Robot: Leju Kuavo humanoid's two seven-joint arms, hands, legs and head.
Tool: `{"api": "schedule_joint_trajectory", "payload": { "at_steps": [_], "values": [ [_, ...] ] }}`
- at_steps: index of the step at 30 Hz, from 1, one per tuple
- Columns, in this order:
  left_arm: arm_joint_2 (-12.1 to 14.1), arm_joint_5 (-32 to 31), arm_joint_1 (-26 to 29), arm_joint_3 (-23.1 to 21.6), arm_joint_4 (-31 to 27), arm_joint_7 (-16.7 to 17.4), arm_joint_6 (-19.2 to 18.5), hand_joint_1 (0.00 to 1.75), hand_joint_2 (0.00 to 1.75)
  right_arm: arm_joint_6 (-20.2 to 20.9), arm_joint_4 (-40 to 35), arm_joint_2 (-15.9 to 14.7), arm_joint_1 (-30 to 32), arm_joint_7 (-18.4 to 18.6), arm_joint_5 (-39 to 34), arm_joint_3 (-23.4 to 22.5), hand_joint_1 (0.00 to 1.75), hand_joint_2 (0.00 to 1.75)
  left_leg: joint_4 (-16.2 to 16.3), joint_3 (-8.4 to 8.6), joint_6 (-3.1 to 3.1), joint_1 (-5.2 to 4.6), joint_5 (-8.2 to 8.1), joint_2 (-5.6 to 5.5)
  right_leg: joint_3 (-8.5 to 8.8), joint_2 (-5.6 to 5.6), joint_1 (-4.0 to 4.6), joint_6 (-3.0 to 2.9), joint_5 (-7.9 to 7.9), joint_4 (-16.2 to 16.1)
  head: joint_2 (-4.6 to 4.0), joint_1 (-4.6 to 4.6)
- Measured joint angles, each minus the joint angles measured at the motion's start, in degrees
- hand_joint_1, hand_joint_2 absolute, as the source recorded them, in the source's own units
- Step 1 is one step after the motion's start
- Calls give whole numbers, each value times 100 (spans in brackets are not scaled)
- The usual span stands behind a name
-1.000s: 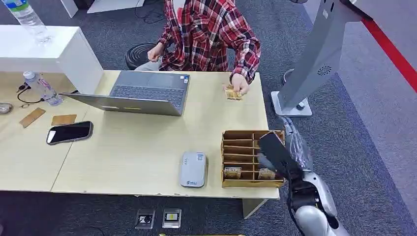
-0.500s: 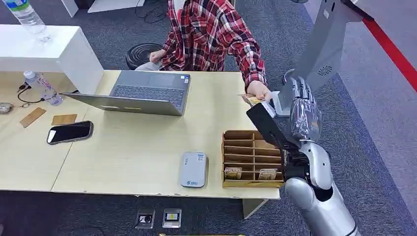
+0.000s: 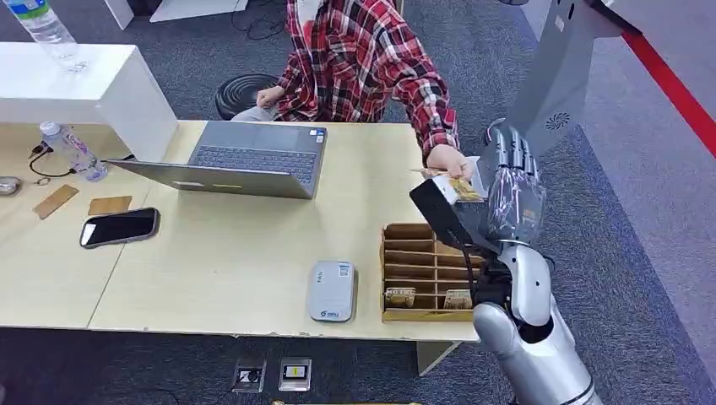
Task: Pass the card to the sensor for recognition and then transmit it.
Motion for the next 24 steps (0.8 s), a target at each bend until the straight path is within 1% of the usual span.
{"api": "schedule_joint_trajectory", "payload": {
  "at_steps": [9,17,24],
  "values": [
    [0,-52,1,0,0,20,2,0,0,-240,35,92,158,-251,70,0,175,175,0,0,0,0,0,0,0,0,0,0,0,0,0,0],
    [0,-89,2,0,0,50,2,0,0,-360,11,111,226,-310,98,-4,175,175,0,2,0,0,0,1,0,0,0,0,0,0,0,0],
    [0,-98,1,0,0,52,2,0,0,-444,11,131,303,-387,-70,-9,175,175,0,1,0,0,0,2,0,0,0,0,0,0,0,0]
  ]
}}
